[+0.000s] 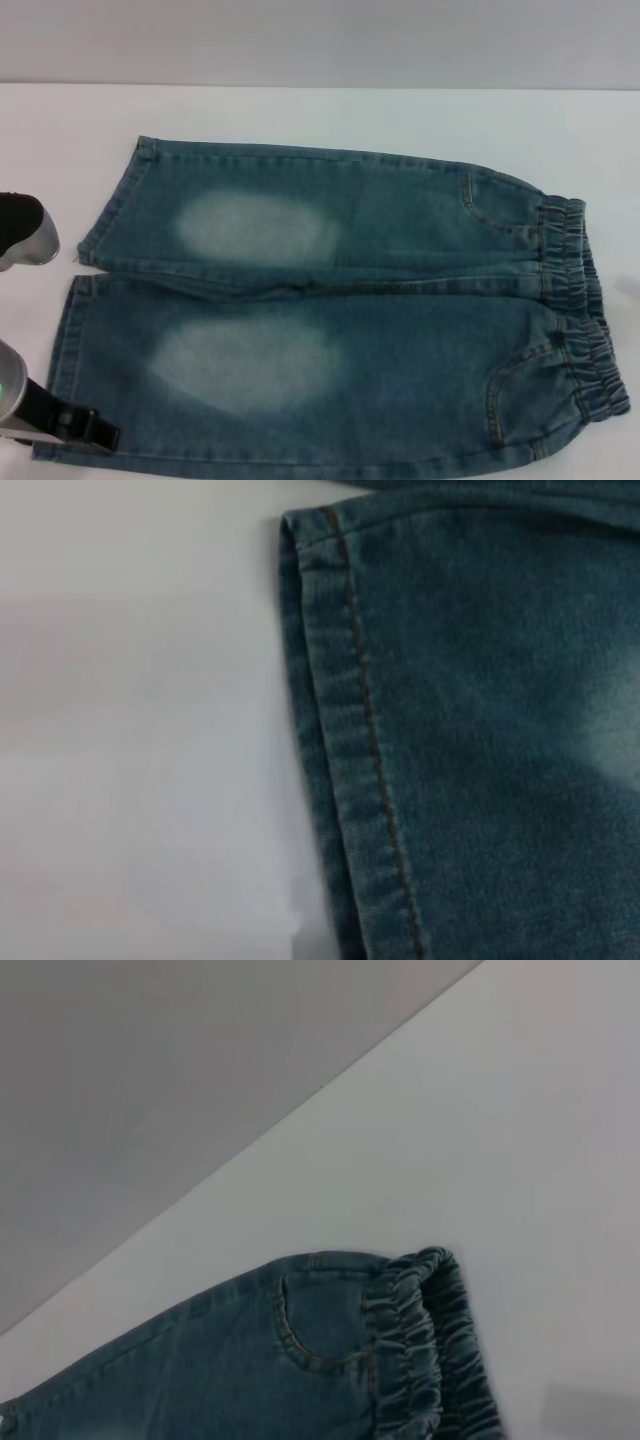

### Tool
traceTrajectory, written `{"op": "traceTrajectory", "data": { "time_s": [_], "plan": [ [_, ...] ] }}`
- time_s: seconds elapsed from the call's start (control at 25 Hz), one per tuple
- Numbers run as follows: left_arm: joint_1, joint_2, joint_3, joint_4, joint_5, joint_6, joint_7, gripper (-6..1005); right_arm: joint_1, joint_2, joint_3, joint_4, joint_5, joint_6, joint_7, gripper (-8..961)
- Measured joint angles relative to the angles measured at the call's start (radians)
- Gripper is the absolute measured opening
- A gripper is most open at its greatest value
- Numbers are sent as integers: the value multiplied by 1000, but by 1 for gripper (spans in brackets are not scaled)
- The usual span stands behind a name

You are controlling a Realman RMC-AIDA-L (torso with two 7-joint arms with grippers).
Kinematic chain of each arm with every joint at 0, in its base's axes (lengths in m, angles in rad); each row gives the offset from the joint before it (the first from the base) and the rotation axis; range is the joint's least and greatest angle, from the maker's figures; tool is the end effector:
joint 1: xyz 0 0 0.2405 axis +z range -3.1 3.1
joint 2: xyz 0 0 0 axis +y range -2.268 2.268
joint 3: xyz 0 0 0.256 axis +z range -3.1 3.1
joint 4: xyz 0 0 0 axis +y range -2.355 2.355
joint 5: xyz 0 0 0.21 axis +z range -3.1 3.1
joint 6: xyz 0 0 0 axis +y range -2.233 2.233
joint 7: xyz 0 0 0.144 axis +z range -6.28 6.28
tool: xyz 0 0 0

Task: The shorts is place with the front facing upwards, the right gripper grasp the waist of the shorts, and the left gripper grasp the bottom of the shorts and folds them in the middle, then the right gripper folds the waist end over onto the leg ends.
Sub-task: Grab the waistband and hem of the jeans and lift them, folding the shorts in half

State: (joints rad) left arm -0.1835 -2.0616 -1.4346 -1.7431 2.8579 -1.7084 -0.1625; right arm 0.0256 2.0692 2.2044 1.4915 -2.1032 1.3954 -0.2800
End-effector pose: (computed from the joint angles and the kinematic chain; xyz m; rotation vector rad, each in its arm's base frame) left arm -0.2420 0.2519 0.0115 -1.8963 -1.5574 0.6771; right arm 0.3152 0.2648 0.1074 -1.7068 1.8678 0.5068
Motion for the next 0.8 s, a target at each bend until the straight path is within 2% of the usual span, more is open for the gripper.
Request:
{"op": "traceTrajectory", "data": {
  "time_s": [0.6,0.72,0.8],
  "plan": [
    [-76,3,-19,74,7,-28,-7,659,8,-1,25,-10,-1,6,-4,786],
    [-82,3,-20,74,7,-36,-7,461,11,-2,27,-14,-2,6,-4,786],
    [-86,3,-21,71,7,-41,-8,425,13,-2,27,-18,-2,7,-4,786]
  ]
}}
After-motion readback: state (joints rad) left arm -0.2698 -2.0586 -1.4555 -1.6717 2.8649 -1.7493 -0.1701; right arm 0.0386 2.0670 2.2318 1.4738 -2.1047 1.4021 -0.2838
